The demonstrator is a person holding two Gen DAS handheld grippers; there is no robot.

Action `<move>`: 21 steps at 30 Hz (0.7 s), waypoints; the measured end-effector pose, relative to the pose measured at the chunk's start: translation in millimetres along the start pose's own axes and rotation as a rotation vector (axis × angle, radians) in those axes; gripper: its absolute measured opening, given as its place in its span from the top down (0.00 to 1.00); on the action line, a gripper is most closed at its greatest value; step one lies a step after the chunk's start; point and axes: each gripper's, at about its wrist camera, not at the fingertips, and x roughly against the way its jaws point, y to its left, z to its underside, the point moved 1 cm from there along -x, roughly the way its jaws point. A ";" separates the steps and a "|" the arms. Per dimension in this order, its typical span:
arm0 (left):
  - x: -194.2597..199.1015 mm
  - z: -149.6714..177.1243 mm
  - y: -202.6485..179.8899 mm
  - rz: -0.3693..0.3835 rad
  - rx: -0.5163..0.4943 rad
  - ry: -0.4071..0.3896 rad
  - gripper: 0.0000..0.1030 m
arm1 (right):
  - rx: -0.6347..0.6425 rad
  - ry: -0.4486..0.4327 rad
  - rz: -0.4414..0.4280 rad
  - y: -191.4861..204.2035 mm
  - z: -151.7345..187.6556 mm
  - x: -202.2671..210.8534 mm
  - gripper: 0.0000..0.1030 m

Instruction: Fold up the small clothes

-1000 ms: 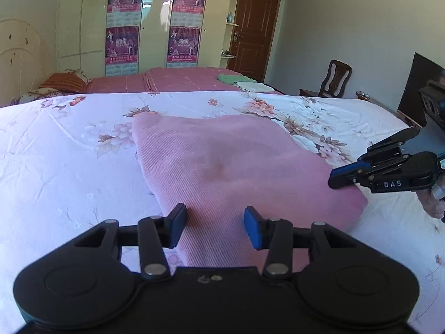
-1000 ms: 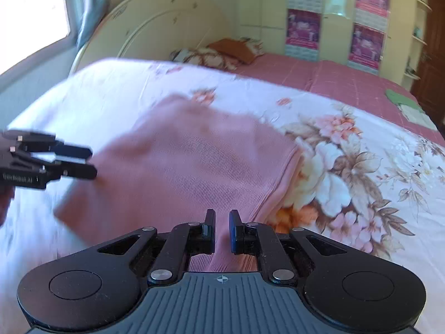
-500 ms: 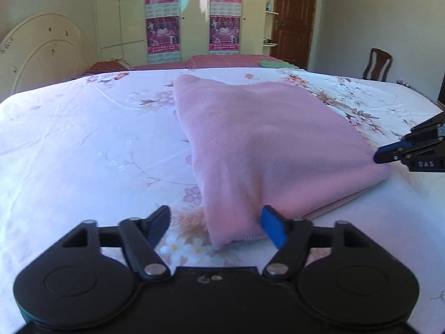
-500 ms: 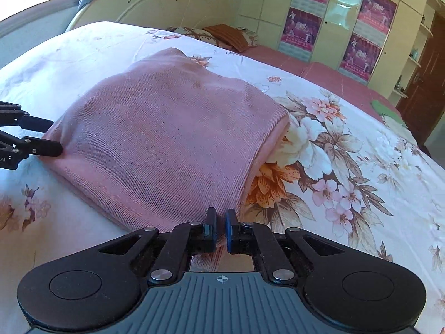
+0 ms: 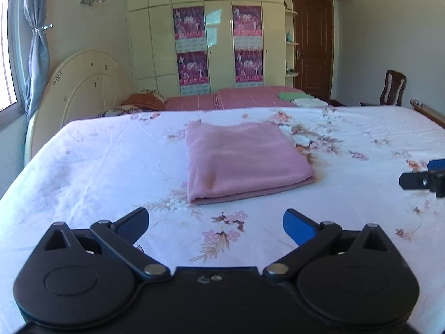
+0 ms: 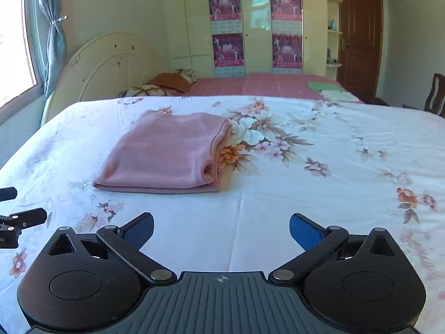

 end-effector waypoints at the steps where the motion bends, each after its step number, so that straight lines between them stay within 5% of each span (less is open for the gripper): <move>1: 17.0 -2.2 -4.9 0.018 0.008 -0.028 0.00 | 0.013 -0.020 0.009 4.9 1.2 19.4 0.01; 9: 112.0 5.0 -42.0 0.000 -0.029 -0.118 0.00 | 0.029 -0.165 0.010 23.0 26.4 143.6 0.01; 21: 154.9 11.2 -38.1 -0.035 0.051 -0.150 0.00 | 0.045 -0.203 -0.006 34.3 38.6 188.7 0.01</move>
